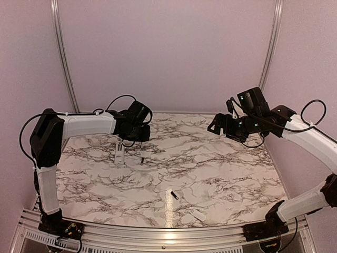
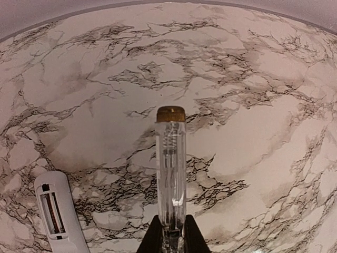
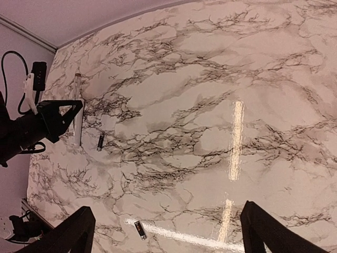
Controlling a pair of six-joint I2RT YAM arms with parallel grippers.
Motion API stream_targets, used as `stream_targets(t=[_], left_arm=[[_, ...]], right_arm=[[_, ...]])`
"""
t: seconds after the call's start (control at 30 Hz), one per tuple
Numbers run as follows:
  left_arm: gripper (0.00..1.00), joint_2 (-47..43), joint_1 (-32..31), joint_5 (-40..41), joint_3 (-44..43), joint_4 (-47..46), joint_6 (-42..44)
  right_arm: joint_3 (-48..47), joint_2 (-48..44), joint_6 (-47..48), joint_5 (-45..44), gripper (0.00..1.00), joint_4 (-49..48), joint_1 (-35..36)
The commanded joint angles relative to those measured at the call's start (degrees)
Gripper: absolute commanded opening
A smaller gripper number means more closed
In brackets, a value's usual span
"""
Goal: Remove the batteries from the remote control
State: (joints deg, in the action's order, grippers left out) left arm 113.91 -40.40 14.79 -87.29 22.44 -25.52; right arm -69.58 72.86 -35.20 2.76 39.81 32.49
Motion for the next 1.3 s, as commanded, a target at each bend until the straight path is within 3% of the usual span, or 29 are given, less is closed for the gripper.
stream_targets(t=[0.0,0.8,1.0,1.13,1.27], left_arm=[[0.0,3.22,0.42,3.24,-0.78,4.43,-6.63],[0.0,8.72,1.12,1.99,5.45,2.18,-6.54],[0.21,8.53,1.12,1.26,5.81,2.07,-7.26],[0.43,7.79,1.12,1.51,5.74,2.26,-7.6],[0.5,5.77,1.12,2.1,5.39,2.54,-7.23]], right_arm=[[-0.55,0.19,0.0,-1.27,0.95,1.29,-0.47],[-1.21,1.9,1.32,-0.27,0.94,2.62,-0.4],[-1.28,2.07,1.45,0.05,0.93,3.25,-0.41],[-1.34,2.1,1.9,0.32,0.93,3.34,-0.46],[-2.03,2.1,2.52,-0.18,0.93,3.43,-0.41]])
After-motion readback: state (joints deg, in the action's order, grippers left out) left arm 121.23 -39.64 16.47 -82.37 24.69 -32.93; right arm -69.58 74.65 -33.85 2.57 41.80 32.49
